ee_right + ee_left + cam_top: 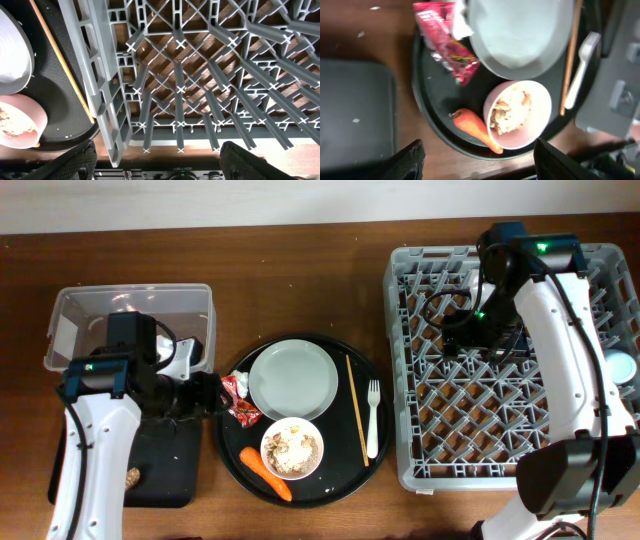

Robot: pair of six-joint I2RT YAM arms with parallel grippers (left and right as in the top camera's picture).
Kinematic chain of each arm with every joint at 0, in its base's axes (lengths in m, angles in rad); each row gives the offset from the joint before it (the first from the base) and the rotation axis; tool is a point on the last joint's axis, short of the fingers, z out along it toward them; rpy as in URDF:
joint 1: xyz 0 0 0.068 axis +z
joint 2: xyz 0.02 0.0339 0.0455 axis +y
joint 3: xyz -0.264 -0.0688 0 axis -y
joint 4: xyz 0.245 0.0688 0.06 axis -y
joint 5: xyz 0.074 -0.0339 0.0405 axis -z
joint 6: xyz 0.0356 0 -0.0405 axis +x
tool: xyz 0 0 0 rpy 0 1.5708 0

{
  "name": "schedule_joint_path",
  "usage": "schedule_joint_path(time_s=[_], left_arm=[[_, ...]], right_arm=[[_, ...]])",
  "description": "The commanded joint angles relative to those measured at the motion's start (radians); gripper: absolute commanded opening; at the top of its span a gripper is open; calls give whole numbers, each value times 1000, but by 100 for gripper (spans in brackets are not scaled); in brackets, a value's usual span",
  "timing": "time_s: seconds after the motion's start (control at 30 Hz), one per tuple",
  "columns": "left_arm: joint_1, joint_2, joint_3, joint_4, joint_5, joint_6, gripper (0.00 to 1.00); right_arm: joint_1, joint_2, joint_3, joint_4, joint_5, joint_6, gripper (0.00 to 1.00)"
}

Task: Sort waste into correct bins and load items into the dishwasher rack
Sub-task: 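Move the left gripper back and grasp the red snack wrapper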

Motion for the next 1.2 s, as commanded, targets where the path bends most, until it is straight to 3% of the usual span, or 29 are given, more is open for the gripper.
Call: schedule_joint_path(time_s=[0.0, 0.27, 0.4, 0.6, 0.8, 0.97, 1.1, 1.17], left_arm=[[-3, -10, 14, -6, 96, 157, 70], [-5, -10, 14, 6, 88, 161, 71], [-63, -8, 14, 53, -9, 154, 72], [-210, 29, 14, 159, -221, 7, 73], [-269, 146, 14, 184, -445, -229, 73], [-269, 268, 14, 192, -449, -358, 72], [-269, 356, 14, 206, -440, -377, 71], [-269, 393, 14, 221, -432, -378, 66]], right_arm=[[-1, -19, -2, 2, 16, 1, 82], [-1, -19, -2, 3, 15, 1, 83], [-1, -19, -2, 2, 15, 1, 84], [-1, -19, -2, 0, 16, 1, 84], [-1, -19, -2, 0, 16, 0, 84], [-1, -19, -2, 1, 20, 0, 84], [-1, -19, -2, 1, 20, 0, 84], [-1, -19, -2, 1, 20, 0, 84]])
